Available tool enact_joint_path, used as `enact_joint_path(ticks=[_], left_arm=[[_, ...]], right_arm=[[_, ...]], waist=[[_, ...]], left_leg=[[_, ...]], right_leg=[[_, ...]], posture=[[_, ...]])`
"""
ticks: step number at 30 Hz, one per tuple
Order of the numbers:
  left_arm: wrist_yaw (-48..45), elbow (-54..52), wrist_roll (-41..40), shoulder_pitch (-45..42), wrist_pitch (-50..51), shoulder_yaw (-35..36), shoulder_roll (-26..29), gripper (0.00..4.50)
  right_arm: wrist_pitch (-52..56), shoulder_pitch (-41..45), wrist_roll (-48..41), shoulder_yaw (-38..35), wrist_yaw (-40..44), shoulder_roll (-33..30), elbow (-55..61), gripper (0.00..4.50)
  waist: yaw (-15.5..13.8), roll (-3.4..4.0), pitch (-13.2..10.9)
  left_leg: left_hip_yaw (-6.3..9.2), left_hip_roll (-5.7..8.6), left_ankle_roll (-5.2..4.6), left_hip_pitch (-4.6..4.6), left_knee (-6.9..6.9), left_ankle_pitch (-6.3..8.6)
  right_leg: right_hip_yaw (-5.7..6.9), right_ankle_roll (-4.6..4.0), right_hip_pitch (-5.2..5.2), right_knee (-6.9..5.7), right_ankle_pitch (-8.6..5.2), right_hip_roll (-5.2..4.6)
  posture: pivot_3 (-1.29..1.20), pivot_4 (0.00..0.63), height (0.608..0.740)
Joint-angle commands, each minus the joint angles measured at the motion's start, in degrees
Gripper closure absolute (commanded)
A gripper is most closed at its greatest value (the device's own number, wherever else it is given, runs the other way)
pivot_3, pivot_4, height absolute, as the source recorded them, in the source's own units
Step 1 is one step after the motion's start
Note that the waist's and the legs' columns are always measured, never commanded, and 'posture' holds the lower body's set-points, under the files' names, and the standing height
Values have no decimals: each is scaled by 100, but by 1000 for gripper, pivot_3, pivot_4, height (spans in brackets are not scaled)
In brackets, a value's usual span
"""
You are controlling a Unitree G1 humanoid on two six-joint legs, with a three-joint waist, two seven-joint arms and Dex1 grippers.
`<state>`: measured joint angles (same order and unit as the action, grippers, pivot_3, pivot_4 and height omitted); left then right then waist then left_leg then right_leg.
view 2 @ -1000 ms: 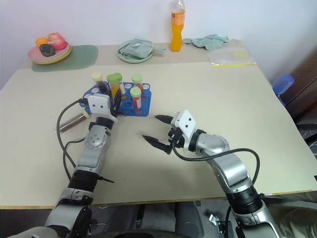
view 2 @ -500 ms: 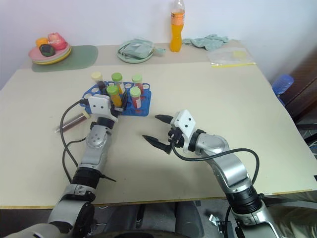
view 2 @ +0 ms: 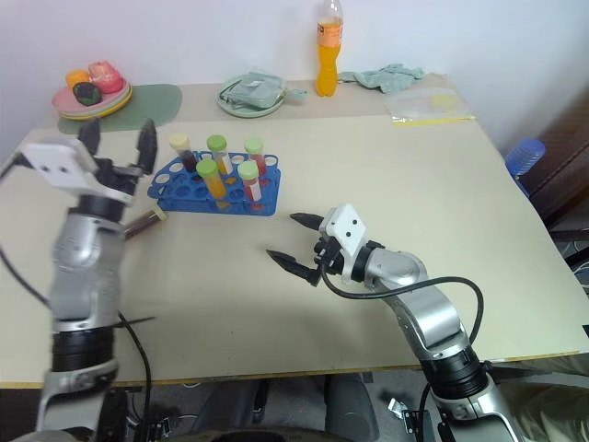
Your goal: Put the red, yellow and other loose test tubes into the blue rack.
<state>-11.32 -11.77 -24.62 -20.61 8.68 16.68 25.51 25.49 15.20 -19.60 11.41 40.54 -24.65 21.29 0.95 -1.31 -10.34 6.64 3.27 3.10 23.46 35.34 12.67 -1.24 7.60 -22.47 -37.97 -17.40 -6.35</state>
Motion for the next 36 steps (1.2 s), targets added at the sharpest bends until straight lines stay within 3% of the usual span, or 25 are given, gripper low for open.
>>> enact_joint_path(ticks=[1, 4, 10, 17, 25, 28, 33, 34, 36], left_arm=[[-793, 211, -632, -324, 2325, 90, 1460, 38], [-1412, 1022, -508, -774, 3947, -417, 2761, 38], [-3669, 2555, 284, -2100, 4438, -2344, 3782, 38], [-5857, 5304, 2289, -3871, 2893, -4498, 3276, 38], [-6741, 7025, 3584, -4606, 1445, -5069, 2572, 38], [-6744, 7367, 3962, -4715, 1110, -5109, 2465, 867], [-6712, 7615, 4312, -4770, 814, -4983, 2426, 3429], [-6693, 7605, 4342, -4761, 782, -4937, 2458, 3755], [-6602, 7553, 4397, -4743, 772, -4836, 2542, 3776]], right_arm=[[-167, 173, -57, -78, 114, 31, 27, 259], [-221, 302, -27, -58, 234, 6, -117, 259], [-199, 487, -39, -43, 647, -289, -127, 259], [-226, 365, 44, -49, 592, -288, -23, 259], [-157, 140, 69, -47, 389, -279, 211, 259], [-164, 88, 93, -32, 332, -275, 237, 259], [-159, 47, 94, -3, 290, -268, 269, 259], [-158, 42, 96, 11, 283, -264, 275, 259], [-162, 48, 97, 27, 278, -258, 268, 259]], waist=[[9, -2, -1], [58, -1, -4], [71, 2, -7], [131, 1, -7], [159, -6, -11], [155, -6, -11], [156, -7, -12], [156, -7, -12], [156, -8, -12]], left_leg=[[1, 0, 0, 0, 0, 0], [2, -4, -1, -3, -3, 0], [3, -7, 0, -5, -7, 0], [1, -13, 0, 0, -8, 0], [2, -17, 0, 10, -8, 0], [2, -17, -1, 10, -8, 0], [3, -17, -1, 10, -7, 0], [3, -17, -1, 10, -7, 0], [3, -17, -1, 10, -6, 0]], right_leg=[[1, 0, 1, 0, 0, 0], [-2, -1, -2, -5, -1, 14], [0, 0, 1, -2, -3, 17], [0, -2, -3, -4, -3, 26], [-1, -2, -18, -8, -3, 28], [-1, -1, -18, -8, -3, 28], [-1, -1, -18, -10, -3, 27], [0, -1, -17, -10, -3, 27], [0, -1, -17, -10, -3, 27]], posture=[[0, 150, 740], [0, 150, 740], [0, 150, 740], [0, 150, 740], [0, 150, 740], [0, 150, 740], [0, 150, 740], [0, 150, 740], [0, 150, 740]])
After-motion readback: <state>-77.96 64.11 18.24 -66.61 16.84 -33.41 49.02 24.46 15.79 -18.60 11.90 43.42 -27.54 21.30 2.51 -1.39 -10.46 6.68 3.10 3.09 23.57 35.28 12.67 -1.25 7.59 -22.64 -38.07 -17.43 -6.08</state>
